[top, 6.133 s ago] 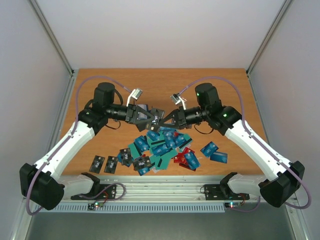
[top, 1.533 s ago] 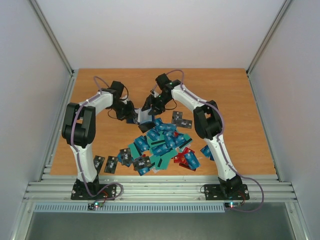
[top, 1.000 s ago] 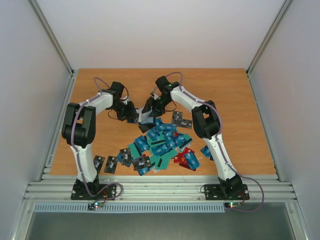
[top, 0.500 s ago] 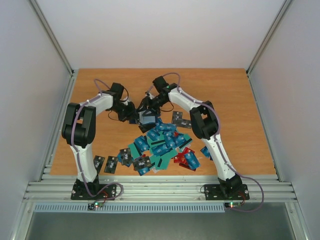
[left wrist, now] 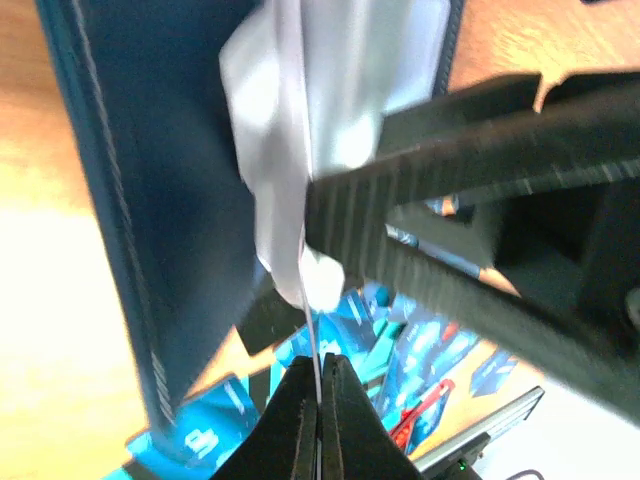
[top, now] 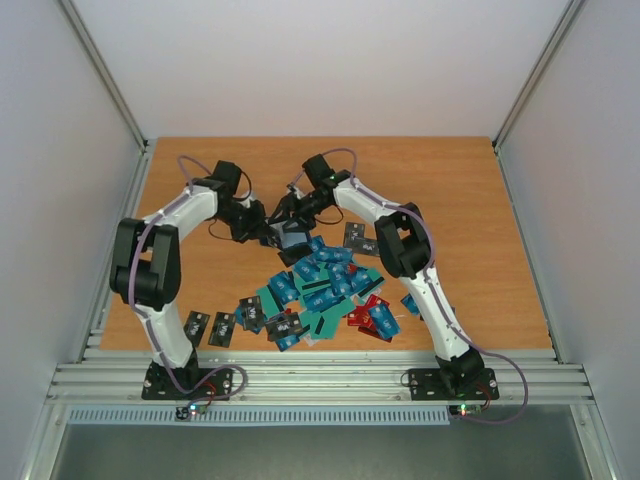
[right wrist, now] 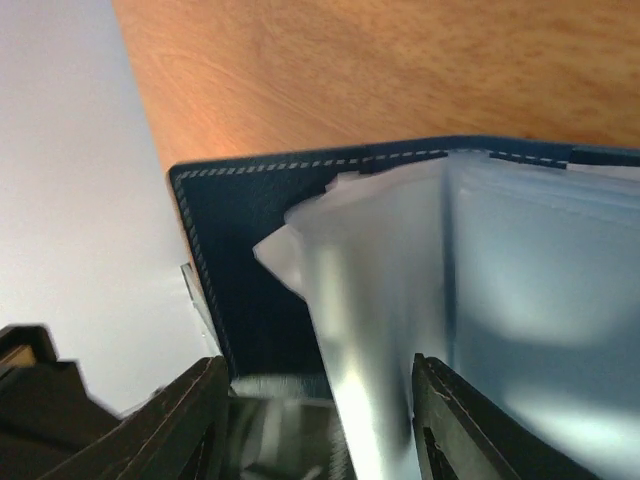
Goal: Put the credit cards into the card holder
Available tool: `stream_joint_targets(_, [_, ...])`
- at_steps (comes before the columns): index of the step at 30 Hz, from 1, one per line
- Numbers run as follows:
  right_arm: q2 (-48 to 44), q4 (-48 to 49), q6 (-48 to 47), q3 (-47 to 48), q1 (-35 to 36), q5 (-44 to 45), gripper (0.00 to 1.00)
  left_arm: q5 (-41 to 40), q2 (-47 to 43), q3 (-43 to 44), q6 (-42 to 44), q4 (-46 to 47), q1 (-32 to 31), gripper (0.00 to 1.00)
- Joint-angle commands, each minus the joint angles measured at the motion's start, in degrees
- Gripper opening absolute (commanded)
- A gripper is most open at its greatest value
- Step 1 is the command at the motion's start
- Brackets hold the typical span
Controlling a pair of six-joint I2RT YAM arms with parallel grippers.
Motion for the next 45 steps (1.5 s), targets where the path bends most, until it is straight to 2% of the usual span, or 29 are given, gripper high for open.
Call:
stream_joint_targets(1, [1.5, 1.9, 1.3, 2.4, 0.5, -0.7, 0.51, 1.1, -6.2, 0.3, -0.1, -4.5, 0.4, 0.0])
stream_joint_targets(9, [2.0, 7.1, 5.1, 2.3, 0.5, -3.7, 0.51, -2.9, -12.8, 1.0, 4.0, -9.7, 2.3, 0.0])
stream_joint_targets(14, [2.4, 11.6, 8.0, 2.0, 0.6, -6.4, 0.52, -2.1, -14.4, -0.6, 6.1, -8.3, 5.7, 0.0])
stream_joint_targets(20, [3.5, 12.6, 9.5, 3.0, 1.5, -7.4, 0.52, -2.0, -15.8, -0.8, 8.7, -7.5, 7.8, 0.0])
stream_joint_targets(24, [4.9, 16.6, 14.5, 4.5, 1.8, -7.1, 0.52, 1.5, -16.2, -2.5, 9.4, -3.5, 7.8, 0.0])
stream_joint_targets(31, [10.1, 12.9, 15.7, 11.0, 2.4, -5.0, 0.51, 6.5, -14.8, -6.3, 7.3, 5.7, 7.8, 0.0])
stream_joint_targets(37, [10.1, 7.5, 13.5, 11.7, 1.8, -0.9, 0.51, 9.8, -10.5, -9.9, 7.6, 13.6, 7.8, 0.0])
stream_joint_targets(42, [9.6, 6.8, 13.7, 11.8, 1.0, -1.4, 0.51, 12.9, -5.5, -12.2, 6.6, 20.4, 7.8, 0.0])
stream_joint_targets(45, [9.3, 7.0, 14.5, 11.8, 0.6, -1.9, 0.51, 12.9, -2.7, -12.0, 7.4, 21.0, 7.8, 0.0])
